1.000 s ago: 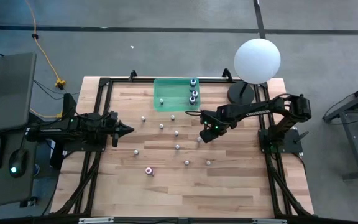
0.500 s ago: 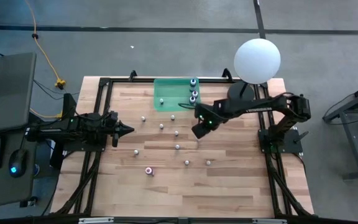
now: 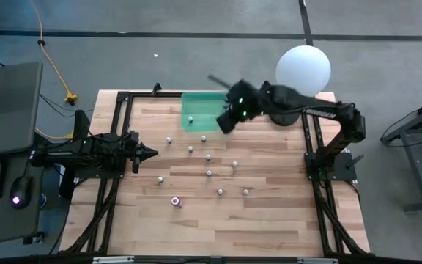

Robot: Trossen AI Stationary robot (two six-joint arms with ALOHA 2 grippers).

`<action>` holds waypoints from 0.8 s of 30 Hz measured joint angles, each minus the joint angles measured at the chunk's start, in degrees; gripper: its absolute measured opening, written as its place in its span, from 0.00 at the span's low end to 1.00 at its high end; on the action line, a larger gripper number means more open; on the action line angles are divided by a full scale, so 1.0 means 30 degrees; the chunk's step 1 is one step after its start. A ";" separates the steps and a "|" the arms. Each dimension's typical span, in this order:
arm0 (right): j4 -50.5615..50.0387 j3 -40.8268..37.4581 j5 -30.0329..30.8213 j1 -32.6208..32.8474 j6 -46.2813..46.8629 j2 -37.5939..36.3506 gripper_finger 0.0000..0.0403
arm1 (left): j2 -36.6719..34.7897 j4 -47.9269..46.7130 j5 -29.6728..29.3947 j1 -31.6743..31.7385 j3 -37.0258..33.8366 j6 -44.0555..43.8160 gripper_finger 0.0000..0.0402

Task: Pick & Place food coloring
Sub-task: Put the small orange food coloring into the bin

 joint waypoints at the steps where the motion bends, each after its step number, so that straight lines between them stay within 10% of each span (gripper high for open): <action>1: 0.0083 0.0649 0.0253 -0.0199 -0.0388 0.0000 0.10 | 0.0004 0.0000 0.0007 0.0001 -0.0001 0.0000 0.00; 18: -0.0922 1.2154 -0.2564 -0.3929 -0.5803 0.6784 0.10 | 0.0007 0.0000 0.0007 0.0007 -0.0005 0.0000 0.00; 24: 0.0566 0.9742 -0.3637 -0.4716 -0.6081 0.7655 0.10 | 0.0000 -0.0007 0.0013 0.0006 0.0000 0.0000 0.00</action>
